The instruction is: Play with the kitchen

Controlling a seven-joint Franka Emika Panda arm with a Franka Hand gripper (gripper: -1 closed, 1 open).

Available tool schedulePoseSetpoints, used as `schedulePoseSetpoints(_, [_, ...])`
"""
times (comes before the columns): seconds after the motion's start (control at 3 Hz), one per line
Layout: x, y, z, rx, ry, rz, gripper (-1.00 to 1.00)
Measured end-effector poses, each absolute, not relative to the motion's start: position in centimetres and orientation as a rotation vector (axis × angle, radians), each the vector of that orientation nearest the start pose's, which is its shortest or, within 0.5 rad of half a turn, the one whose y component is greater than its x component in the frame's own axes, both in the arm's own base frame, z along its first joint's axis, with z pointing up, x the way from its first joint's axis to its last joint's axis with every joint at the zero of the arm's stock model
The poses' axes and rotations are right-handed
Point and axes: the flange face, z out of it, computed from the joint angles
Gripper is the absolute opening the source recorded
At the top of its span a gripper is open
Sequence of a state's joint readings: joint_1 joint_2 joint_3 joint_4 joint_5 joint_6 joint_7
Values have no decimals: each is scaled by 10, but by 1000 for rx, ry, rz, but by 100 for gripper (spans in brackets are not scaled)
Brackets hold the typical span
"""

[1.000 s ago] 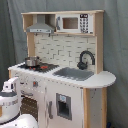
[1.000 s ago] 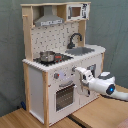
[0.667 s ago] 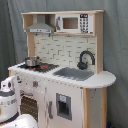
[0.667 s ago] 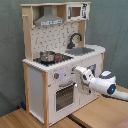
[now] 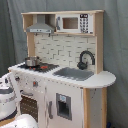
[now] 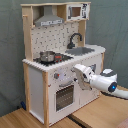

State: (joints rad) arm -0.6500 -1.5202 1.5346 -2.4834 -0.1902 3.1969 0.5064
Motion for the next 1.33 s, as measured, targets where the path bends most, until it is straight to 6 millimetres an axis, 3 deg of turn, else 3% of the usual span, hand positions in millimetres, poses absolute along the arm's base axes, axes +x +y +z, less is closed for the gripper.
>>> schedulePoseSetpoints(0.67, [277, 443, 355, 1307, 1175, 1394, 100])
schedulePoseSetpoints(1.33, [270, 457, 351, 1129, 1300, 1255, 100])
